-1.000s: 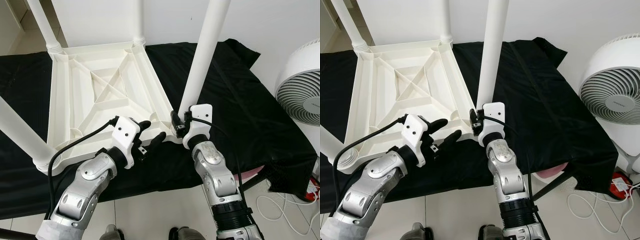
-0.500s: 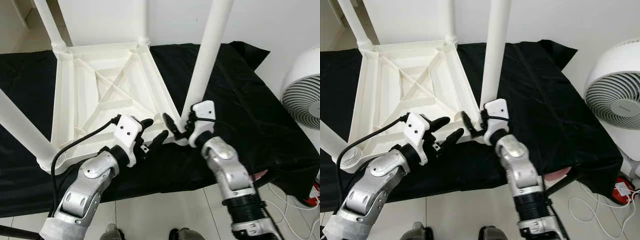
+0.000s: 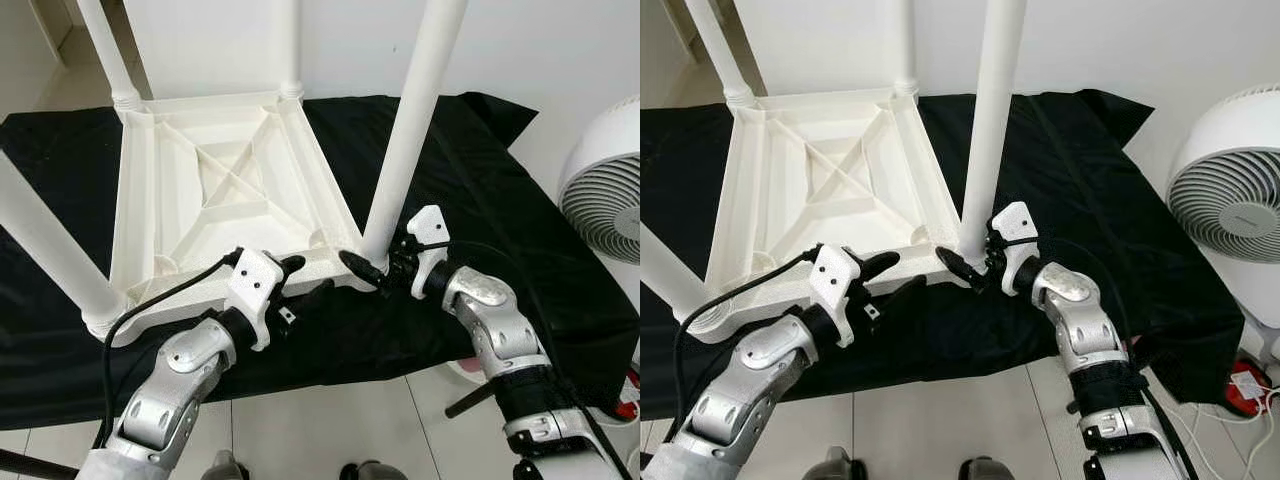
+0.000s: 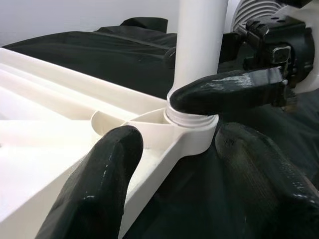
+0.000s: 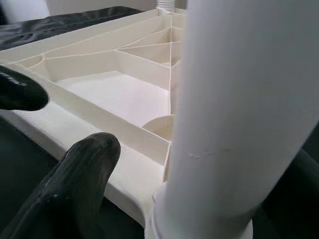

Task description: Building children table

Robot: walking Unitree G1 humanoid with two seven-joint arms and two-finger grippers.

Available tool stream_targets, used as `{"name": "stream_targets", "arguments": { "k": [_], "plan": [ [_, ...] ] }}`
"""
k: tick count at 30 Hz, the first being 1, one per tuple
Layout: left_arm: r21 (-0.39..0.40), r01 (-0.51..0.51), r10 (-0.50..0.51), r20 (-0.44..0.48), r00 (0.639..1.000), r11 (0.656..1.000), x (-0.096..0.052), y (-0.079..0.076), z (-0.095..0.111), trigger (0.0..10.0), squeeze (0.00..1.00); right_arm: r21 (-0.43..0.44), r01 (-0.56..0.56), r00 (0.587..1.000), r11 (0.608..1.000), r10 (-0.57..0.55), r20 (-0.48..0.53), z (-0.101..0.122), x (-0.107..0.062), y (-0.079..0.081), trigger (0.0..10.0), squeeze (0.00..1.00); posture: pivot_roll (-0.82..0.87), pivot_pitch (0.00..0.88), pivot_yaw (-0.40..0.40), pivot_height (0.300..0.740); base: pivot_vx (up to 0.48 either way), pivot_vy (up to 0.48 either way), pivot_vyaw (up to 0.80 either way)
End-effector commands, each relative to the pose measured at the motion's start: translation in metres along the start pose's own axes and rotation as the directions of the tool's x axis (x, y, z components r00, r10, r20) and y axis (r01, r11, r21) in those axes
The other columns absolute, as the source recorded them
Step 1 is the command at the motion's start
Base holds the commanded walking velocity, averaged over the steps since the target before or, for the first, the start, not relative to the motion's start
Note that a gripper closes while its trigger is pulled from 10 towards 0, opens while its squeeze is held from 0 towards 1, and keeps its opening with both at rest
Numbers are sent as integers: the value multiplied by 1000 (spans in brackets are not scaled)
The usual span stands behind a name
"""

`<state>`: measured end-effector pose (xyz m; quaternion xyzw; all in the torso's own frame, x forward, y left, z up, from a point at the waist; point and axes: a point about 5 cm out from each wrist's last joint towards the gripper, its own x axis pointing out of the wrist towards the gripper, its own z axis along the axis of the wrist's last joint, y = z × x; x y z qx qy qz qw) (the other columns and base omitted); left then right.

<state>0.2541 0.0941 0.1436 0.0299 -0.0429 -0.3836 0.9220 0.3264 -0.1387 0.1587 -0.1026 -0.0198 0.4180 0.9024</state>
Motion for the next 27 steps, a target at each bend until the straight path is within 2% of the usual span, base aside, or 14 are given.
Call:
{"name": "stream_targets", "arguments": {
  "k": [1, 2, 3, 4, 5, 6, 10, 19, 20, 22, 23, 24, 25, 27],
  "plan": [
    [9, 91, -91, -35, 995, 996, 0, -8, -11, 10000, 0, -20, -20, 1000, 1000, 20, -5, -1, 0, -4, 10000, 0, -54, 13, 13, 740, 0, 0, 0],
    [12, 92, -92, -41, 995, 996, 0, -9, -14, 10000, 0, -26, -29, 1000, 999, 29, -10, -2, 1, -6, 10000, 0, -55, 9, 16, 740, 0, 0, 0],
    [12, 93, -93, -44, 995, 996, 1, -10, -15, 10000, 0, -29, -34, 999, 999, 34, -21, -4, 1, -7, 7882, 0, -55, 9, 16, 740, 0, 0, 0],
    [12, 93, -93, -44, 995, 996, 1, -10, -15, 10000, 0, -29, -34, 999, 999, 34, -21, -4, 1, -7, 7882, 0, -55, 9, 16, 740, 0, 0, 0],
    [13, 94, -93, -45, 995, 995, 1, -10, -15, 10000, 0, -25, -34, 999, 999, 34, -27, -6, 1, -8, 353, 0, -58, 5, 15, 740, 0, 0, 0],
    [13, 94, -93, -45, 995, 995, 2, -9, -15, 10000, 0, -16, -31, 999, 999, 31, -31, -8, 1, -8, 0, 0, -58, 5, 15, 740, 0, 0, 0],
    [16, 93, -92, -41, 995, 996, 2, -9, -15, 10000, 0, 32, -31, 998, 999, 33, -44, -17, -1, -4, 0, 0, -57, 4, 8, 740, 0, 0, 0],
    [23, 90, -90, -22, 996, 996, 3, -9, -12, 10000, 0, 80, -13, 999, 997, 16, -33, -29, -4, 9, 0, 0, -59, 3, -2, 740, 0, 0, 0],
    [26, 91, -91, -16, 996, 995, 3, -9, -11, 10000, 0, 85, 4, 1000, 996, -1, -27, -30, -3, 10, 1412, 0, -59, 3, -2, 740, 0, 0, 0],
    [26, 91, -91, -16, 996, 995, 3, -9, -11, 10000, 0, 85, 4, 1000, 996, -1, -27, -30, -3, 10, 1412, 0, -59, 3, -2, 740, 0, 0, 0],
    [29, 92, -91, -11, 996, 995, 4, -9, -10, 10000, 0, 98, 26, 1000, 995, -24, -16, -30, -2, 12, 10000, 0, -59, 3, -2, 740, 0, 0, 0],
    [33, 92, -91, -5, 996, 995, 4, -9, -9, 10000, 0, 115, 89, 996, 989, -87, -16, -29, 1, 14, 10000, 0, -58, 3, -7, 740, 0, 0, 0],
    [33, 92, -91, -5, 996, 995, 4, -9, -9, 10000, 0, 115, 89, 996, 989, -87, -16, -29, 1, 14, 10000, 0, -58, 3, -7, 740, 0, 0, 0],
    [36, 88, -88, 3, 996, 995, 4, -8, -7, 10000, 0, 133, 197, 980, 971, -197, -17, -27, 6, 18, 10000, 0, -55, 1, -11, 740, 0, 0, 0]
  ]
}}
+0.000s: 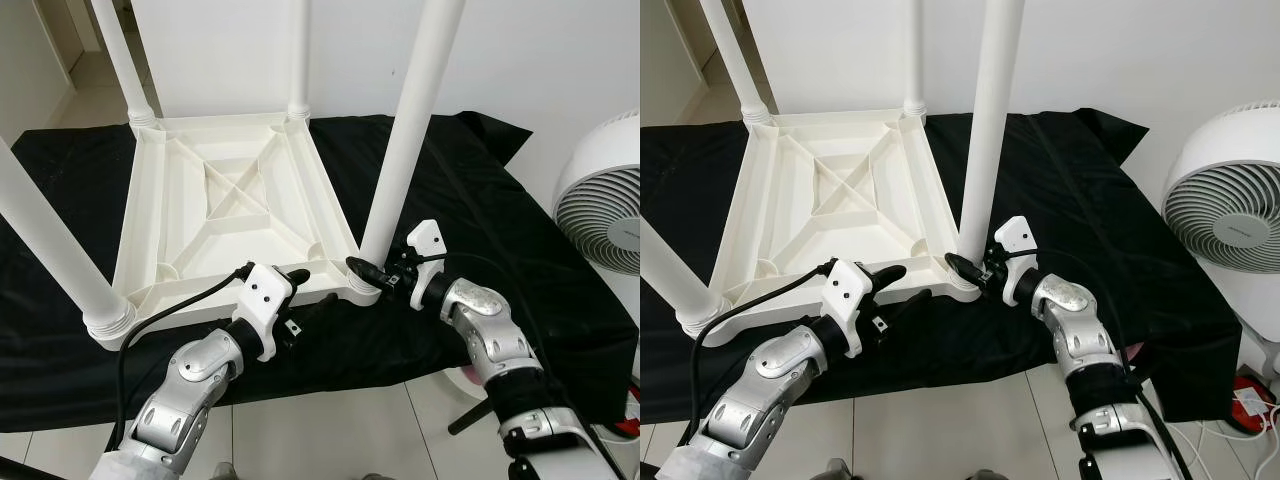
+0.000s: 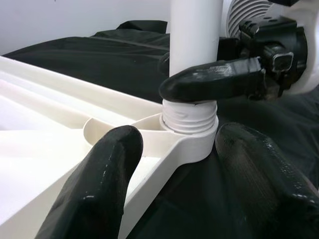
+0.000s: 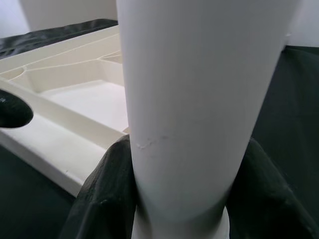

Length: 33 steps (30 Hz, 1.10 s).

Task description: Building children table

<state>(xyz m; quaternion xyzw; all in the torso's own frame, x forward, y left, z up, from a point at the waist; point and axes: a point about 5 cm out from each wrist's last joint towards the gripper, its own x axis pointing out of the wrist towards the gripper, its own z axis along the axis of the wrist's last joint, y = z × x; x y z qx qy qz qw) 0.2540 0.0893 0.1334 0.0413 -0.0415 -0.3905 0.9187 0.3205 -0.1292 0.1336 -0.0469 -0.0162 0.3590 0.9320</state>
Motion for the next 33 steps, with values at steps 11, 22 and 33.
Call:
{"name": "stream_targets", "arguments": {
  "k": [11, 22, 33],
  "plan": [
    [6, 59, -59, 8, 998, 998, -1, -3, -2, 10000, 0, 108, 467, 884, 878, -463, -65, -5, 9, 24, 10000, 0, -57, 4, -15, 740, 0, 0, 0],
    [17, 46, -46, 7, 999, 999, -4, 0, 0, 10000, 0, 142, 502, 864, 853, -502, -39, 1, 10, 36, 10000, 380, -46, 23, -10, 740, 0, 0, 0],
    [28, 37, -37, 16, 999, 999, -3, 2, 5, 10000, 0, 112, 306, 952, 946, -305, -27, 7, 4, 24, 10000, 1000, -40, 40, -10, 740, 0, 0, 0]
  ]
}}
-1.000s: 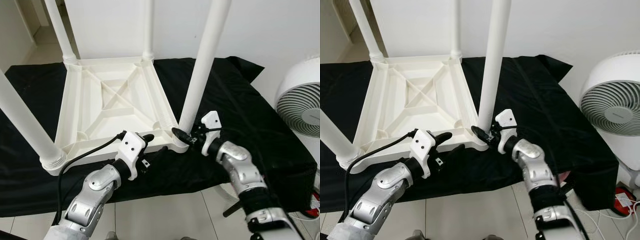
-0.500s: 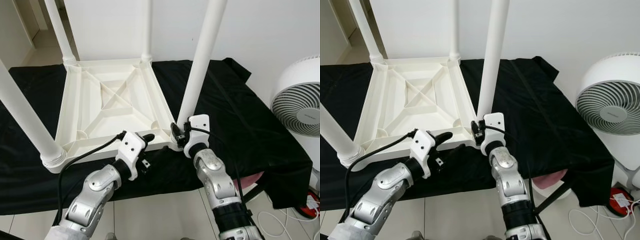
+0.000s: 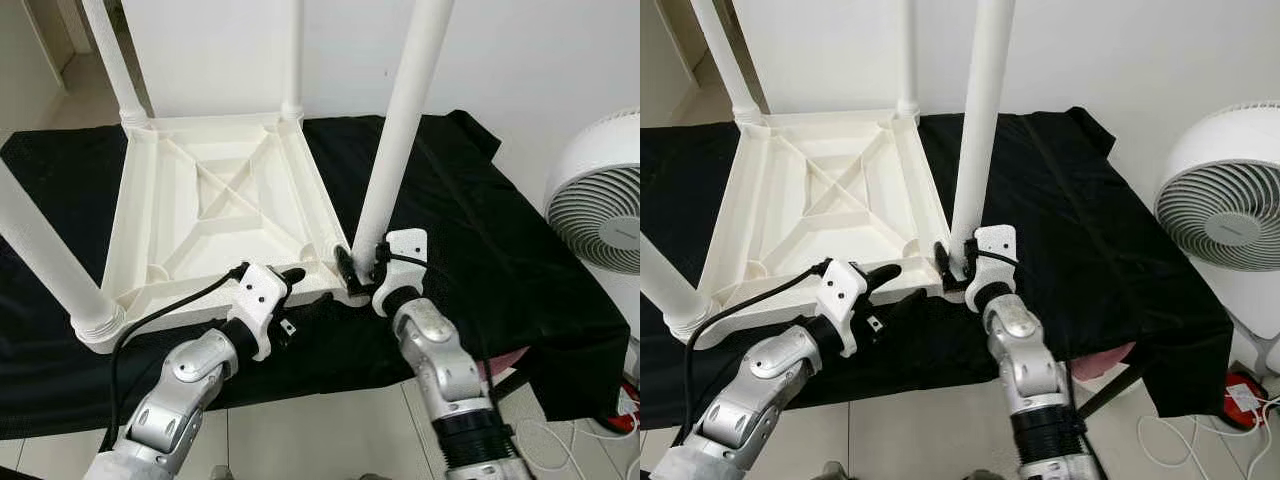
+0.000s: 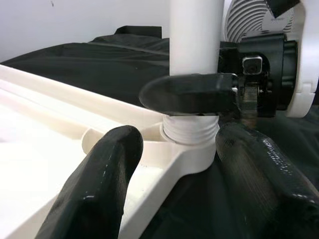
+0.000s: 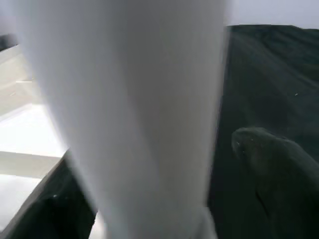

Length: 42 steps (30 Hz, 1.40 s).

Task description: Building children table

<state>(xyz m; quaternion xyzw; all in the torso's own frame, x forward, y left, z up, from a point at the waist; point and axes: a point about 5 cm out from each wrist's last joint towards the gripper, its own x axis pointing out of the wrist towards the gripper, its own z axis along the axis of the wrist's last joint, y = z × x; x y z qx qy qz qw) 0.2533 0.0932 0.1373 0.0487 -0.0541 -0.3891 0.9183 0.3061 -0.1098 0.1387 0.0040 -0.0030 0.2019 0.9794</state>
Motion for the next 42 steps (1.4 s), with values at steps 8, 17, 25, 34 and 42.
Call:
{"name": "stream_targets", "arguments": {
  "k": [8, 17, 25, 34, 42],
  "plan": [
    [11, 51, -51, -3, 999, 999, -1, -1, 3, 10000, 0, -125, -186, 982, 974, 183, -41, -2, -1, -20, 10000, 0, -36, 45, -10, 740, 0, 0, 0],
    [-11, 38, -38, -21, 999, 999, -1, -9, -8, 10000, 0, -210, -383, 924, 900, 369, -104, 0, 15, -26, 10000, 0, -33, 54, -2, 740, 0, 0, 0],
    [-32, 18, -20, -47, 999, 999, 3, -19, -19, 10000, 0, -210, -461, 888, 862, 445, -118, -1, 23, -22, 5529, 0, -30, 55, -7, 740, 0, 0, 0],
    [-36, 21, -22, -44, 999, 999, 2, -19, -18, 10000, 0, -172, -524, 852, 834, 509, -124, -14, 20, -20, 0, 0, -22, 59, -7, 740, 0, 0, 0],
    [-28, 25, -27, -55, 998, 999, 0, -19, -19, 10000, 0, -167, -474, 881, 865, 462, -105, -18, 19, -21, 10000, 0, -27, 67, -3, 740, 0, 0, 0]
  ]
}}
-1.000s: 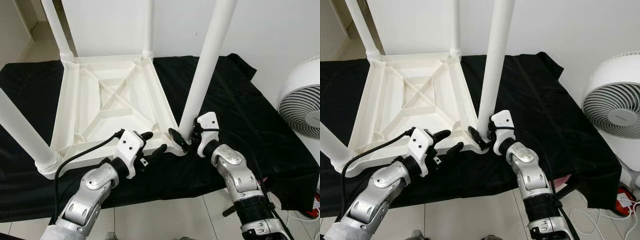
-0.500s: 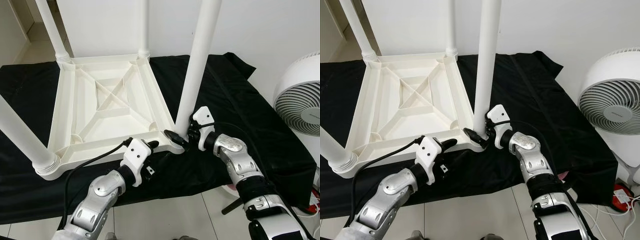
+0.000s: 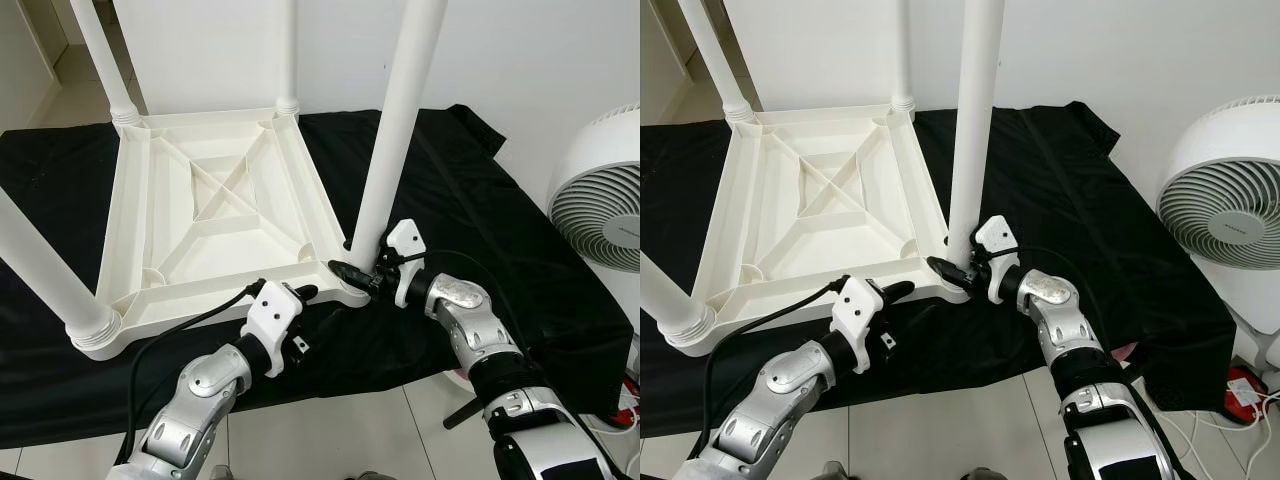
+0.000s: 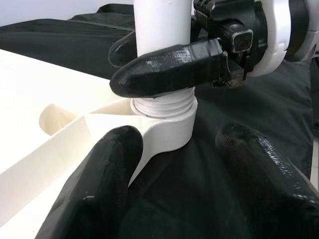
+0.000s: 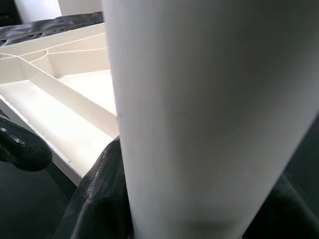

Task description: Building children table

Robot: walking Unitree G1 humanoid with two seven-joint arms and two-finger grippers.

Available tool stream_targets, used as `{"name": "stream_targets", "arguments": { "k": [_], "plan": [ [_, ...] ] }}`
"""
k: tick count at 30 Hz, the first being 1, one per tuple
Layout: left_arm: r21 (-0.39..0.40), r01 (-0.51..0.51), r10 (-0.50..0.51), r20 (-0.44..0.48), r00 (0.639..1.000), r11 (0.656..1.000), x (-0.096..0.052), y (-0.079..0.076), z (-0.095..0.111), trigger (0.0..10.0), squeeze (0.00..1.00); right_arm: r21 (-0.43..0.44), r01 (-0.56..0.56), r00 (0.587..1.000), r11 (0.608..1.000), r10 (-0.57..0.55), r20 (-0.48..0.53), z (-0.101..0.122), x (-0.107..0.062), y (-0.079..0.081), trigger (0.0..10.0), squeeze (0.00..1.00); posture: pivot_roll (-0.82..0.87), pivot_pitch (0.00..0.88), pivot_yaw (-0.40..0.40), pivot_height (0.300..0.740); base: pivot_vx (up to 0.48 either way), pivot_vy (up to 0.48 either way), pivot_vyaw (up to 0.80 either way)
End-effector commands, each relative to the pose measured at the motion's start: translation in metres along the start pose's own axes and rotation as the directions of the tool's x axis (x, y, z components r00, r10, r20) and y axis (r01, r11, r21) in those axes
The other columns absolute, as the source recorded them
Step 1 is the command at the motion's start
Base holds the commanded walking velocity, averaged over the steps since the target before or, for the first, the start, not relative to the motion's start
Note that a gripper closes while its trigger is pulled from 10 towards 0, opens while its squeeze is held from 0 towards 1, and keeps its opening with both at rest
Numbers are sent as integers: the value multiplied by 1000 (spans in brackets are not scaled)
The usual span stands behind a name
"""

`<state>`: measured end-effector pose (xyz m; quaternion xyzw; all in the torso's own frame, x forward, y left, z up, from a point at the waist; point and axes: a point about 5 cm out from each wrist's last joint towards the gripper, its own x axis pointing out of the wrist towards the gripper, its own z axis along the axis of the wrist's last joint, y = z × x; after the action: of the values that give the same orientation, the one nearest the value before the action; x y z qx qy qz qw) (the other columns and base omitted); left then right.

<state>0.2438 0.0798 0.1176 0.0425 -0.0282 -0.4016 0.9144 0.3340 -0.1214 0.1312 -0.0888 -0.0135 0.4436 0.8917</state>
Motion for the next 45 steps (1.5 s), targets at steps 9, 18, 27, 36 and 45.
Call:
{"name": "stream_targets", "arguments": {
  "k": [9, 18, 27, 36, 45],
  "plan": [
    [-3, -29, 29, -10, 1000, 1000, -4, 2, 0, 10000, 0, 75, 356, 933, 932, -349, -87, -16, -3, 4, 10000, 0, -23, 79, -16, 740, 0, 0, 0],
    [-3, -29, 29, -5, 1000, 1000, -4, 2, 1, 10000, 0, 146, 624, 781, 767, -614, -115, -15, -4, 11, 10000, 0, -28, 75, -24, 740, 0, 0, 0],
    [-7, -23, 23, 5, 1000, 1000, -2, 1, 2, 10000, 0, 208, 733, 675, 648, -732, -100, -2, 7, 26, 10000, 0, -27, 67, -28, 740, 0, 0, 0],
    [0, -32, 32, 7, 999, 999, -3, 5, 3, 10000, 0, 200, 691, 714, 694, -699, -38, 8, 6, 32, 10000, 1000, -23, 55, -42, 740, 0, 0, 0],
    [0, -36, 36, 8, 999, 999, -4, 5, 3, 10000, 0, 189, 632, 764, 752, -646, 15, 21, 4, 47, 10000, 0, -23, 55, -42, 740, 0, 0, 0]
  ]
}}
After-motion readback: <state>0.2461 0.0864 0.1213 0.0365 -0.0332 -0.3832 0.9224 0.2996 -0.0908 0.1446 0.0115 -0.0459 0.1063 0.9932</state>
